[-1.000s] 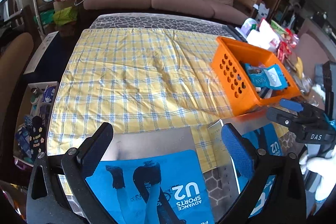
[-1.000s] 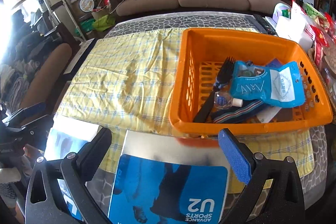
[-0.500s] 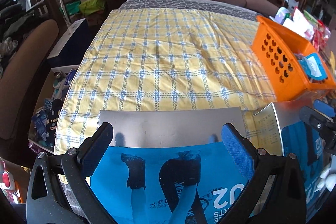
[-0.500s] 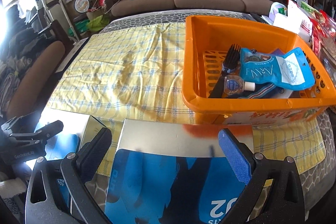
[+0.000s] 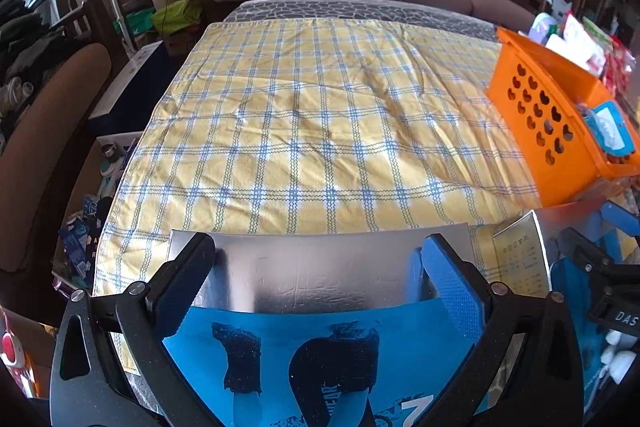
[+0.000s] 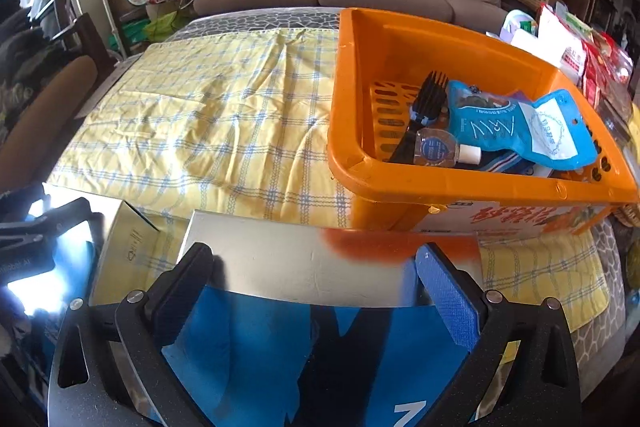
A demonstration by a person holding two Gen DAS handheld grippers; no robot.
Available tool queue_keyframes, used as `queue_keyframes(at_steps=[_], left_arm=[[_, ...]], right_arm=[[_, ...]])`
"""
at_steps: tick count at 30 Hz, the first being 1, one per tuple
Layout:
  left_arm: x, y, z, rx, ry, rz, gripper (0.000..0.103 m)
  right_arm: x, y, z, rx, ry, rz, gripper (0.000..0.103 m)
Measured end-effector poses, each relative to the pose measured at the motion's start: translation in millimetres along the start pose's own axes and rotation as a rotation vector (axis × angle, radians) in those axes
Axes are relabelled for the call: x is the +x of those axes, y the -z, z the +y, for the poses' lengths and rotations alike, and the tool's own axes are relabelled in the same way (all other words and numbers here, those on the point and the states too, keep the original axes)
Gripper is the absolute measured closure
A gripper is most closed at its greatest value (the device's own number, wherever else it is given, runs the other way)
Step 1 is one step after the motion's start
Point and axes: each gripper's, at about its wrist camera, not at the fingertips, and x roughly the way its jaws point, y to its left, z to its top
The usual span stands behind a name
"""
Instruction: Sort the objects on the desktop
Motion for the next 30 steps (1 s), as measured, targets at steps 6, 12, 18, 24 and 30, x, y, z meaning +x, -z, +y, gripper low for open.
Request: queue_keyframes(at_steps=[6,12,18,24,30], left_arm=[[-0.6,0.1,-0.9,-0.001,0.002,-0.003,0.0],[-0.3,0.3,-0.6,-0.001,0.002,-0.004,0.0],[-0.2,0.0,-0.5,-0.002,0.003,-0.007,0.0],[-0.8,0.0,-0.6,-0.002,0.0,-0.009,0.0],[-1.5,-0.3,0.4,-0.004,0.002,-0.015,0.0]], right_arm=[[0.2,0.4,-1.7,0.007,0.0,-0.002,0.0],[0.6,-0.8,-2.3,0.009,0.005,0.001,0.0],[1.0,-1.5,-1.0,0.009,0.005,-0.001,0.0],[1.3,-1.8,-0.8,0.017,0.002,-0.002,0.0],[1.3,-0.7,-0.5,0.019,0.007,-0.004,0.0]])
